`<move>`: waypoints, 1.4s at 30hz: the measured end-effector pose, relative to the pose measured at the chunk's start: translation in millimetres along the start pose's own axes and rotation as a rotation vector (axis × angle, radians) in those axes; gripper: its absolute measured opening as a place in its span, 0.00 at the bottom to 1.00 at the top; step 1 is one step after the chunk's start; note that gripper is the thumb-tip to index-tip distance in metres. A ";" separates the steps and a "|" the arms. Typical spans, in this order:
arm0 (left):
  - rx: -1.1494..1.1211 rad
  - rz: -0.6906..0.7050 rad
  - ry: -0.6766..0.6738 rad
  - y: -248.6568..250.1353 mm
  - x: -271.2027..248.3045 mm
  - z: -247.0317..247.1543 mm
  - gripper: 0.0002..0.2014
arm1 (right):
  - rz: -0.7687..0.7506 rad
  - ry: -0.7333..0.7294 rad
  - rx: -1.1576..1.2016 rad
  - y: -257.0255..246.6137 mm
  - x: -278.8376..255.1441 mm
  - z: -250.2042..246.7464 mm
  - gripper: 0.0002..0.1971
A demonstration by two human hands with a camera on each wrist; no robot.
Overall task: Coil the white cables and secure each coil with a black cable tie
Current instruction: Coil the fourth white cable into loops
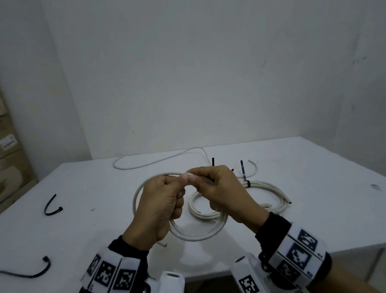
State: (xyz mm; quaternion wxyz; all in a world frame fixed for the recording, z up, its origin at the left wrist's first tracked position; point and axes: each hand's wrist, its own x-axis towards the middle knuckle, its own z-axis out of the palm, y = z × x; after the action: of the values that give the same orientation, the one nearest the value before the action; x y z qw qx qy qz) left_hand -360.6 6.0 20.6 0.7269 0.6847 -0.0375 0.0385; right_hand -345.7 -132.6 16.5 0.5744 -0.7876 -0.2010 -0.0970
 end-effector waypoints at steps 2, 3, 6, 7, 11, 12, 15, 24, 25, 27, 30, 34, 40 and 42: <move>-0.034 -0.008 0.029 0.1 1.3 1.2 0.08 | -0.028 -0.018 -0.074 -1.7 -0.5 -1.3 0.11; -0.046 -0.006 0.047 -0.2 1.5 2.0 0.09 | -0.031 -0.025 -0.101 -2.7 -0.4 -2.1 0.11; -0.070 0.039 0.124 -2.1 -0.1 5.3 0.14 | -0.075 0.027 -0.199 -4.8 -0.4 -1.5 0.10; -0.066 0.072 0.158 -2.9 -0.6 6.1 0.15 | -0.104 0.061 -0.232 -5.9 -1.3 -0.2 0.10; 0.113 0.294 0.316 -4.0 -3.7 8.1 0.18 | -0.185 0.130 -0.277 -10.6 -0.3 2.9 0.10; 0.212 0.362 0.345 -3.6 -5.1 7.0 0.19 | -0.197 0.140 -0.287 -11.6 2.2 1.7 0.10; 0.764 0.631 0.514 0.5 -4.4 -4.0 0.23 | -0.230 0.164 -0.328 -16.5 10.9 -6.2 0.09; 0.320 0.266 -0.302 57.5 25.1 -17.2 0.15 | -0.370 0.134 -0.375 -40.2 33.3 -27.0 0.08; 0.303 0.267 -0.263 57.8 24.1 -15.0 0.18 | -0.391 0.149 -0.366 -41.8 35.1 -26.9 0.08; 0.311 0.286 -0.206 55.0 25.3 -12.7 0.21 | -0.451 0.183 -0.372 -42.2 37.7 -24.0 0.08; 0.218 0.260 -0.244 54.4 27.1 -14.3 0.22 | -0.511 0.246 -0.396 -38.0 41.1 -19.1 0.10; 0.031 0.218 -0.239 50.7 26.5 -9.1 0.21 | -0.556 0.305 -0.362 -35.2 46.3 -15.2 0.10; -0.149 0.249 0.010 36.8 32.1 6.9 0.16 | -0.487 0.224 -0.471 -36.7 54.3 -15.3 0.16; -0.224 0.251 0.099 36.7 37.2 3.9 0.17 | -0.467 0.291 -0.580 -34.1 45.5 -19.3 0.24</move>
State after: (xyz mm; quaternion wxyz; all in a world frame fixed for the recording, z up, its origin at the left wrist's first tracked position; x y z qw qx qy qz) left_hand -327.5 4.4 61.2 0.7891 0.5866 -0.0910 0.1582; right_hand -317.9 -132.6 69.7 0.3133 -0.8281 -0.2557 -0.3881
